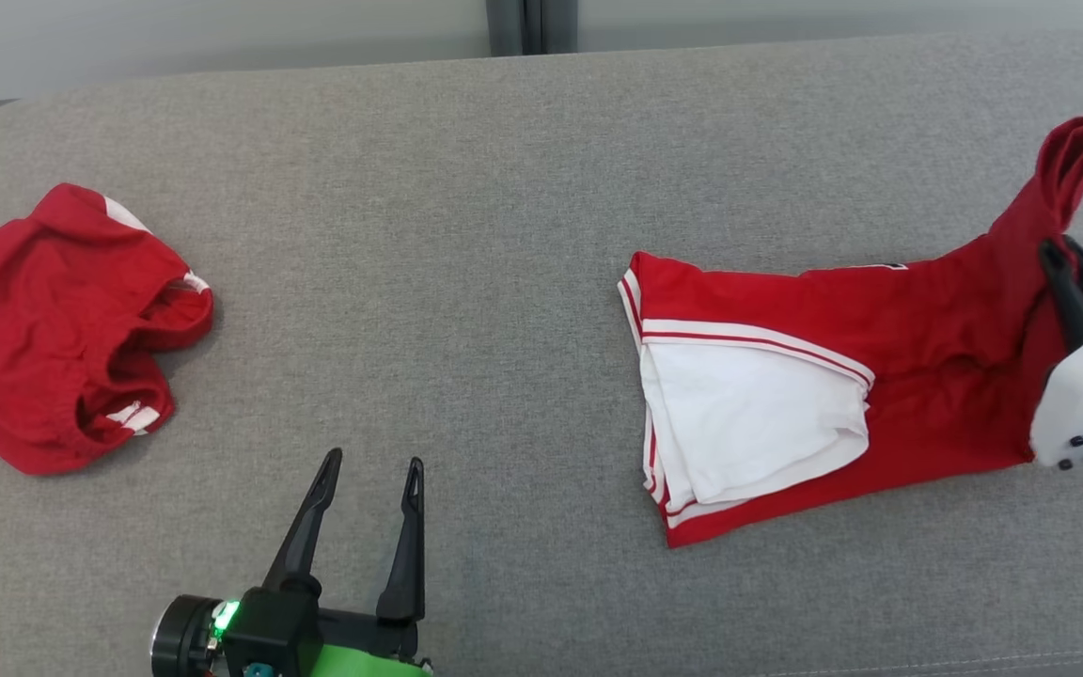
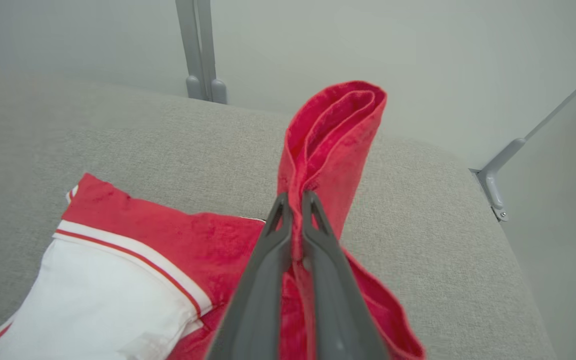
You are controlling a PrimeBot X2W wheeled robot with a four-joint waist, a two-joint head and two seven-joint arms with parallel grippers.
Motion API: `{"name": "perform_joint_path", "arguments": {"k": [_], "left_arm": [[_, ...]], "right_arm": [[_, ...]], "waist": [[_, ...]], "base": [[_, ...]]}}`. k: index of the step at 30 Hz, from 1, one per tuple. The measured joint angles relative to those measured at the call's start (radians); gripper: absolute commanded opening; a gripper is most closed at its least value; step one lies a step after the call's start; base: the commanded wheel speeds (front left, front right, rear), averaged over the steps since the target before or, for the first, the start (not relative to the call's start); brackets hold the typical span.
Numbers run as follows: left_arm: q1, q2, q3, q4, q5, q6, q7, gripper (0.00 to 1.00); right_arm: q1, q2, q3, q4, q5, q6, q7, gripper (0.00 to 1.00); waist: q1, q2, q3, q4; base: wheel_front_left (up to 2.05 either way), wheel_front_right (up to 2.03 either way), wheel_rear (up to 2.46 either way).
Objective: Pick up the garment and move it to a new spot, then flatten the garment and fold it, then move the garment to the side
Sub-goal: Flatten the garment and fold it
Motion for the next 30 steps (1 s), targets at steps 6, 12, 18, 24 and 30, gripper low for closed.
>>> {"name": "perform_joint_path", "arguments": {"k": [6, 12, 18, 24, 30], "left_arm": [[-0.013, 0.000, -0.011, 0.005, -0.008, 0.002, 0.000, 1.00], [-0.018, 0.000, -0.022, 0.012, -0.023, 0.009, 0.000, 1.00], [-0.021, 0.000, -0.035, 0.015, -0.031, 0.011, 0.000, 1.00], [-0.031, 0.000, -0.048, 0.025, -0.041, 0.010, 0.000, 1.00], [-0.032, 0.000, -0.057, 0.029, -0.048, 0.010, 0.000, 1.00]], "right_arm": [[0.037, 0.111, 0.070, -0.086, -0.028, 0.000, 0.032, 0.00], [0.072, 0.177, 0.131, -0.083, -0.027, 0.000, 0.035, 0.00], [0.084, 0.208, 0.183, -0.023, -0.012, -0.001, 0.011, 0.00], [0.069, 0.247, 0.221, 0.068, -0.002, -0.001, -0.021, 0.00], [0.052, 0.273, 0.254, 0.114, 0.032, -0.001, -0.049, 1.00]], "waist": [[0.0000, 0.0000, 0.010, 0.038], [0.0000, 0.0000, 0.013, 0.081], [0.0000, 0.0000, 0.015, 0.109], [0.0000, 0.0000, 0.017, 0.133], [0.0000, 0.0000, 0.013, 0.149]], "base": [[0.00, 0.00, 0.00], [0.00, 0.00, 0.00], [0.00, 0.00, 0.00], [0.00, 0.00, 0.00], [0.00, 0.00, 0.00]]}}
